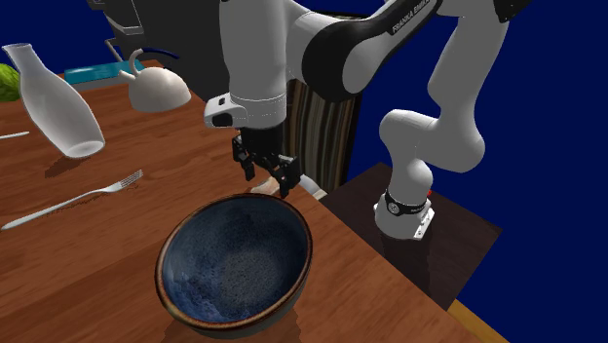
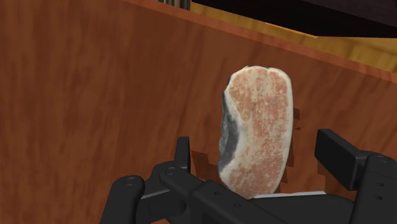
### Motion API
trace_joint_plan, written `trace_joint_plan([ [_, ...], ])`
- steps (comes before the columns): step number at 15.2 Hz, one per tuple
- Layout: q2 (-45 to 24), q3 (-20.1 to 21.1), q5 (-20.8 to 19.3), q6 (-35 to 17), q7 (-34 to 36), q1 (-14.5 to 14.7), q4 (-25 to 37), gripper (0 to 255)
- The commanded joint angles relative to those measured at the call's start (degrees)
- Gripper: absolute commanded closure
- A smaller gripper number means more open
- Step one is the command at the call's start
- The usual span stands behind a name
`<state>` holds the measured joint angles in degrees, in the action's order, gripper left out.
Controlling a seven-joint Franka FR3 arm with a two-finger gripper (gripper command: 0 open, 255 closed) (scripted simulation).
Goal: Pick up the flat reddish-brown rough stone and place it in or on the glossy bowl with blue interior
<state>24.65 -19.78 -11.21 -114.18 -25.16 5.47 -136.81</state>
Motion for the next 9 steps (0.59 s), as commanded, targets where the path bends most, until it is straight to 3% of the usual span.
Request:
trace_joint_plan([
  [1,0.00,0.00,0.00,0.00,0.00,0.00,0.00,0],
  [2,0.00,0.00,0.00,0.00,0.00,0.00,0.00,255],
  [9,0.00,0.00,0.00,0.00,0.00,0.00,0.00,255],
])
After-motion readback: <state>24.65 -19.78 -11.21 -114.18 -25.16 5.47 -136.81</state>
